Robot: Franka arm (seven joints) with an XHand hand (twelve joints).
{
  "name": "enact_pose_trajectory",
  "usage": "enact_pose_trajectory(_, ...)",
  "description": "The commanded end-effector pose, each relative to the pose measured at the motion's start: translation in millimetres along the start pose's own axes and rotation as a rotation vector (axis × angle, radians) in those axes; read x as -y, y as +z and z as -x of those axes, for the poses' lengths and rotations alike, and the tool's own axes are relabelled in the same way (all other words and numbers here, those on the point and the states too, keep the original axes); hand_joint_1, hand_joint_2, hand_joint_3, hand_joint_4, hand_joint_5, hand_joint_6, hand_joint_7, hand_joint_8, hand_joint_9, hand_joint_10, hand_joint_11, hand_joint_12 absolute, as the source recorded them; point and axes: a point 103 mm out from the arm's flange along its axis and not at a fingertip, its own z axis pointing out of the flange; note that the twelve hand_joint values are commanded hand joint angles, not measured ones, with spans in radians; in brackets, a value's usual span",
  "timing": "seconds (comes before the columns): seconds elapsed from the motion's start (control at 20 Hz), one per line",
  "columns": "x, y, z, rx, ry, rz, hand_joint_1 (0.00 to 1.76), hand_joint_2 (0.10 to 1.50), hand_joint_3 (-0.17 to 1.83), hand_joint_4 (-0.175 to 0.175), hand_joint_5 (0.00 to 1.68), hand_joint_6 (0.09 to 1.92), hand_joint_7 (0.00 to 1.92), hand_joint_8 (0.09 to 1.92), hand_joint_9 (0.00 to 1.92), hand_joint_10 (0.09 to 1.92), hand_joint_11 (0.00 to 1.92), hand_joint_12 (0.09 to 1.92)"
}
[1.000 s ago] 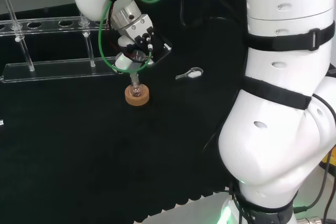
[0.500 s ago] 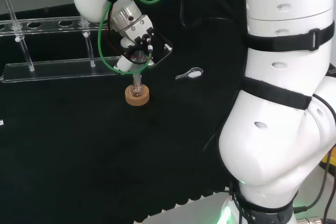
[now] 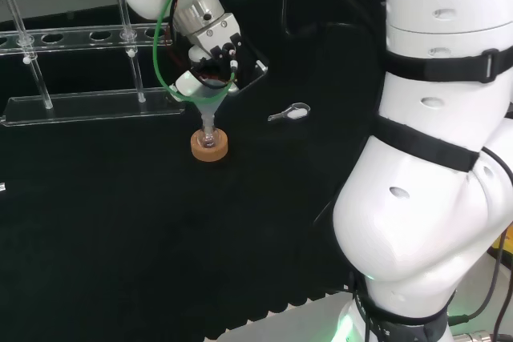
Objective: Place the funnel on the round-bottom flask.
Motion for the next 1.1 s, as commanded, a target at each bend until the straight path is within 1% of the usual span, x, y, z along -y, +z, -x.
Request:
enact_pose_trajectory(0.05, 22.1, -22.2, 29.1, -0.115, -0.006, 0.177, 0.00, 0.64, 0.47, -0.175, 0.12, 0.09, 0.02, 0.99, 0.14, 1.02, 0.36, 1.56)
enact_pose_trajectory(0.1, 26.4, -25.4, 34.1, -0.143, -0.020, 0.224, 0.00, 0.64, 0.47, -0.175, 0.13, 0.09, 0.01, 0.99, 0.13, 1.02, 0.31, 1.57)
enact_pose_trajectory(0.15, 31.9, -28.4, 42.9, -0.190, -0.044, 0.288, 0.00, 0.64, 0.46, -0.175, 0.15, 0.09, 0.01, 0.98, 0.11, 1.02, 0.26, 1.58)
enact_pose_trajectory(0.25, 39.9, -31.5, 57.9, -0.264, -0.074, 0.381, 0.00, 0.65, 0.46, -0.175, 0.18, 0.09, 0.00, 0.97, 0.09, 1.03, 0.19, 1.59)
enact_pose_trajectory(0.3, 45.3, -32.8, 69.4, -0.311, -0.097, 0.439, 0.00, 0.66, 0.46, -0.175, 0.21, 0.09, 0.01, 0.97, 0.09, 1.03, 0.17, 1.59)
enact_pose_trajectory(0.35, 50.6, -33.9, 79.4, -0.338, -0.107, 0.487, 0.00, 0.67, 0.45, -0.175, 0.25, 0.09, 0.03, 0.97, 0.11, 1.02, 0.15, 1.60)
enact_pose_trajectory(0.4, 54.3, -34.7, 85.8, -0.351, -0.112, 0.514, 0.00, 0.68, 0.44, -0.175, 0.28, 0.09, 0.05, 0.96, 0.13, 1.02, 0.14, 1.60)
enact_pose_trajectory(0.45, 57.7, -35.5, 91.8, -0.358, -0.114, 0.534, 0.00, 0.70, 0.43, -0.175, 0.31, 0.09, 0.08, 0.96, 0.15, 1.00, 0.14, 1.60)
enact_pose_trajectory(0.55, 61.6, -36.9, 98.7, -0.374, -0.129, 0.546, 0.00, 0.71, 0.41, -0.175, 0.35, 0.09, 0.11, 0.95, 0.18, 0.99, 0.14, 1.60)
enact_pose_trajectory(0.65, 63.9, -36.3, 106.3, -0.429, -0.170, 0.561, 0.00, 0.72, 0.41, -0.175, 0.37, 0.09, 0.12, 0.94, 0.19, 0.98, 0.13, 1.59)
enact_pose_trajectory(0.8, 66.7, -32.7, 117.4, -0.477, -0.184, 0.589, 0.00, 0.73, 0.40, -0.175, 0.39, 0.09, 0.13, 0.94, 0.19, 0.98, 0.12, 1.59)
enact_pose_trajectory(0.9, 68.7, -26.7, 134.7, -0.500, -0.172, 0.606, 0.00, 0.74, 0.40, -0.175, 0.39, 0.09, 0.13, 0.94, 0.19, 0.97, 0.11, 1.59)
enact_pose_trajectory(0.95, 70.5, -20.4, 148.9, -0.517, -0.162, 0.634, 0.00, 0.74, 0.40, -0.175, 0.40, 0.09, 0.13, 0.94, 0.18, 0.97, 0.10, 1.59)
enact_pose_trajectory(1.05, 73.5, -14.7, 160.9, -0.521, -0.141, 0.657, 0.00, 0.75, 0.39, -0.175, 0.41, 0.09, 0.13, 0.93, 0.18, 0.96, 0.08, 1.59)
enact_pose_trajectory(1.1, 75.9, -12.4, 164.8, -0.515, -0.122, 0.662, 0.00, 0.75, 0.39, -0.175, 0.42, 0.09, 0.14, 0.93, 0.18, 0.96, 0.08, 1.59)
